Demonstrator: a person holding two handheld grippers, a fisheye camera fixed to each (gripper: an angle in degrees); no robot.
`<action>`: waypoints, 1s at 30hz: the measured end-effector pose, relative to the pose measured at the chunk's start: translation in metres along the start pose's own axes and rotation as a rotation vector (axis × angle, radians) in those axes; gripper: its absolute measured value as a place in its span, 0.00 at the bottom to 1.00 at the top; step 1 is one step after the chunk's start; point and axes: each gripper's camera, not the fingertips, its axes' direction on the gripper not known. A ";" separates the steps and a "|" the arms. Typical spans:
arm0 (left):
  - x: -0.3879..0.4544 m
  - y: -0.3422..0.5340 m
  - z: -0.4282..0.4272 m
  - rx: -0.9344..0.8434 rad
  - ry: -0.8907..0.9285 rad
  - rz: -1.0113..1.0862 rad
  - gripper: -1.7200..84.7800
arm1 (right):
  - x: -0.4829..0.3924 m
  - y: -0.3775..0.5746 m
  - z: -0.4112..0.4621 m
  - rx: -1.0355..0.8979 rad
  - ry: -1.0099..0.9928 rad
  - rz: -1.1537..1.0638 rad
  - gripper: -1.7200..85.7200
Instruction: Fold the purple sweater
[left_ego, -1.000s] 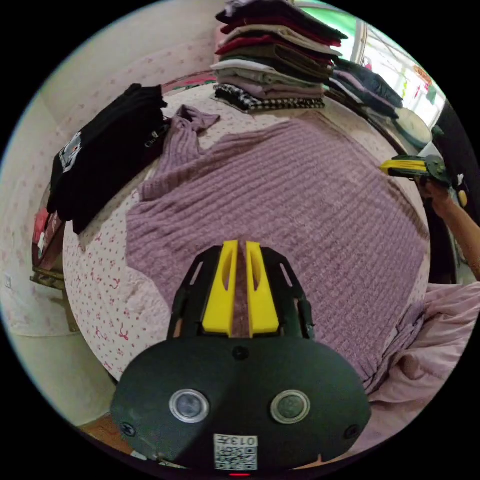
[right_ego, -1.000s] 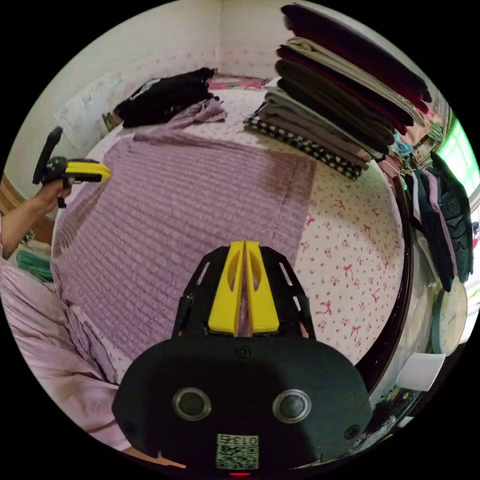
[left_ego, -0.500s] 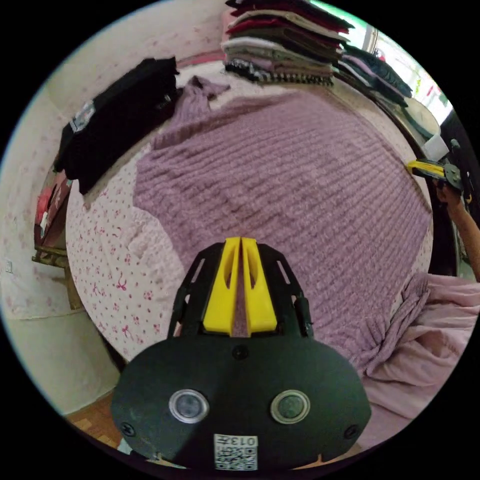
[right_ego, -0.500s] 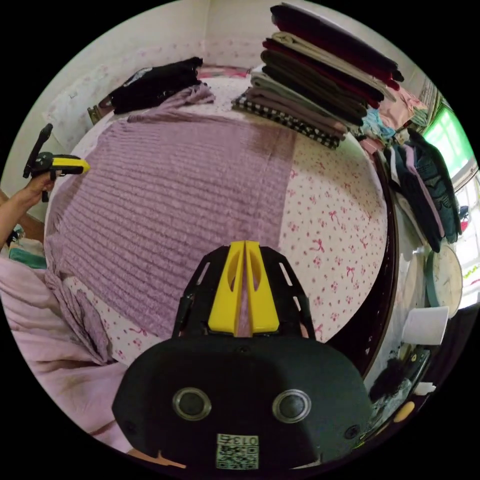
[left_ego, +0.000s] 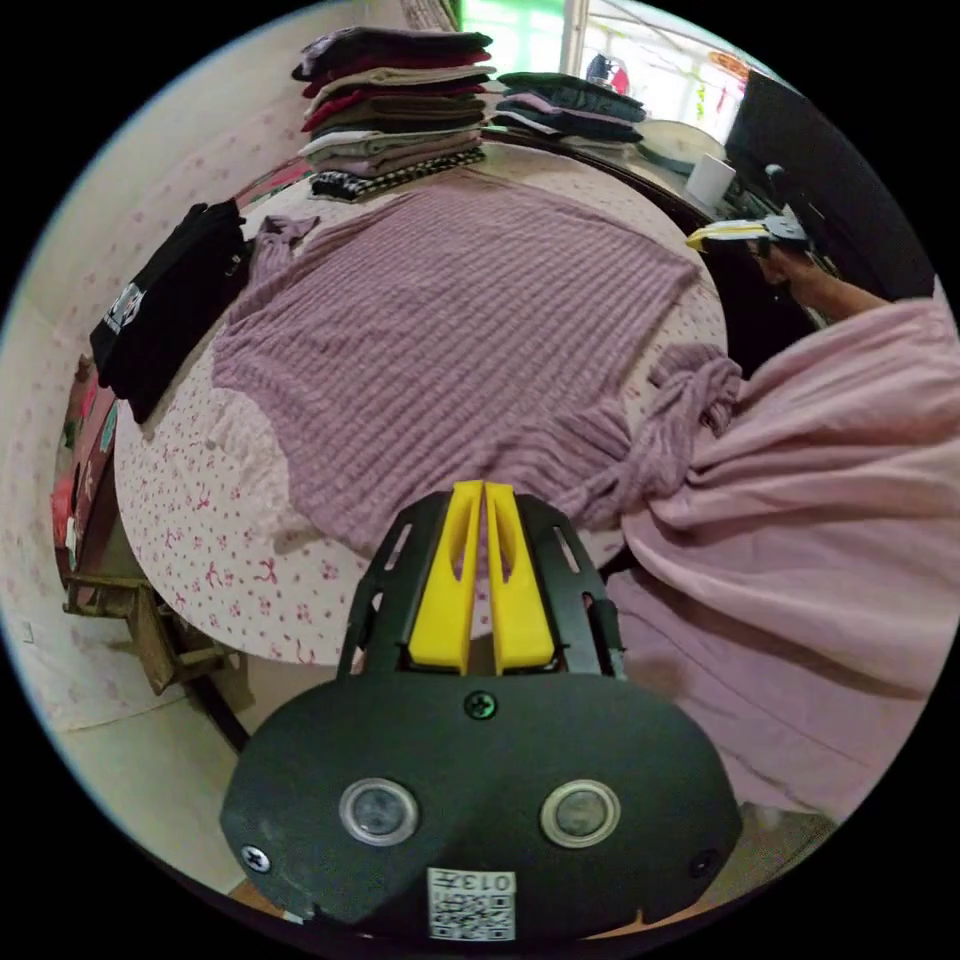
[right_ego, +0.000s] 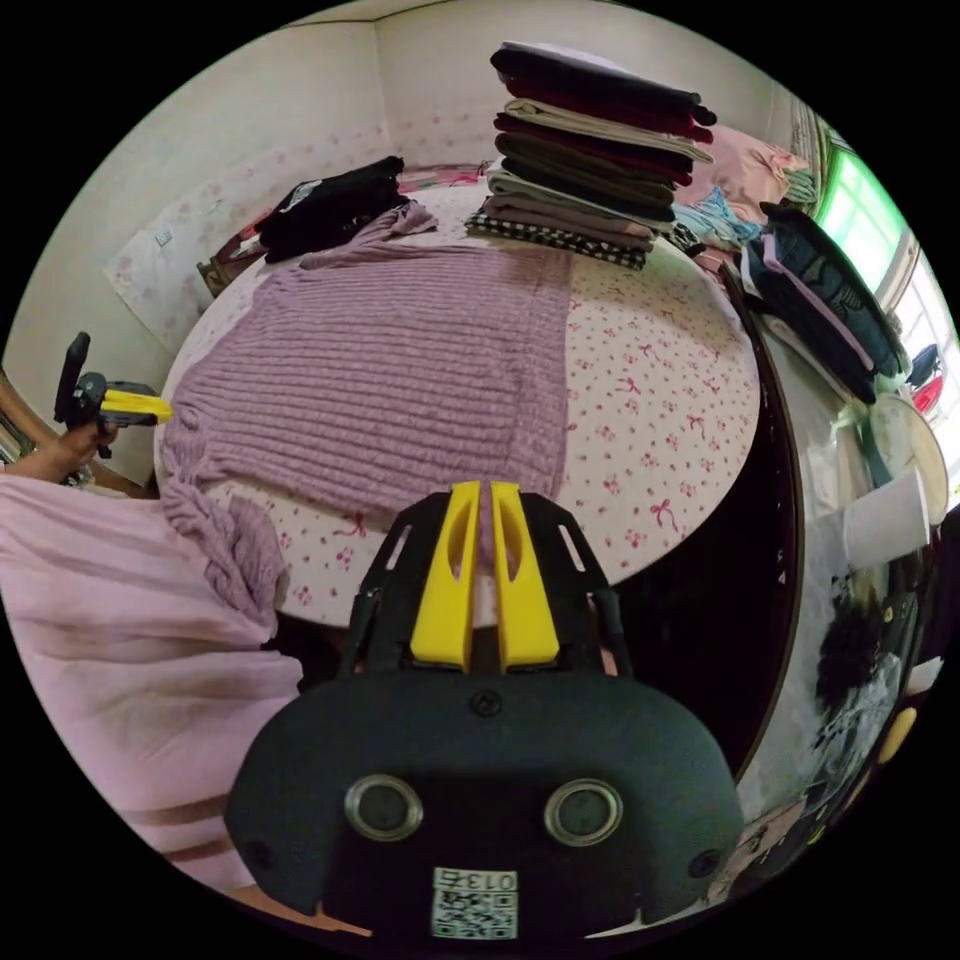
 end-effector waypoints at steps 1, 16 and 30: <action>0.018 0.010 0.000 -0.003 -0.018 0.020 0.05 | -0.002 0.006 -0.003 0.006 -0.005 0.003 0.06; 0.102 0.031 0.040 -0.093 -0.245 0.266 0.13 | -0.041 0.025 -0.019 -0.112 0.168 -0.193 0.13; 0.035 0.061 0.009 0.002 -0.099 -0.035 0.02 | -0.013 0.010 -0.050 -0.090 0.146 -0.051 0.04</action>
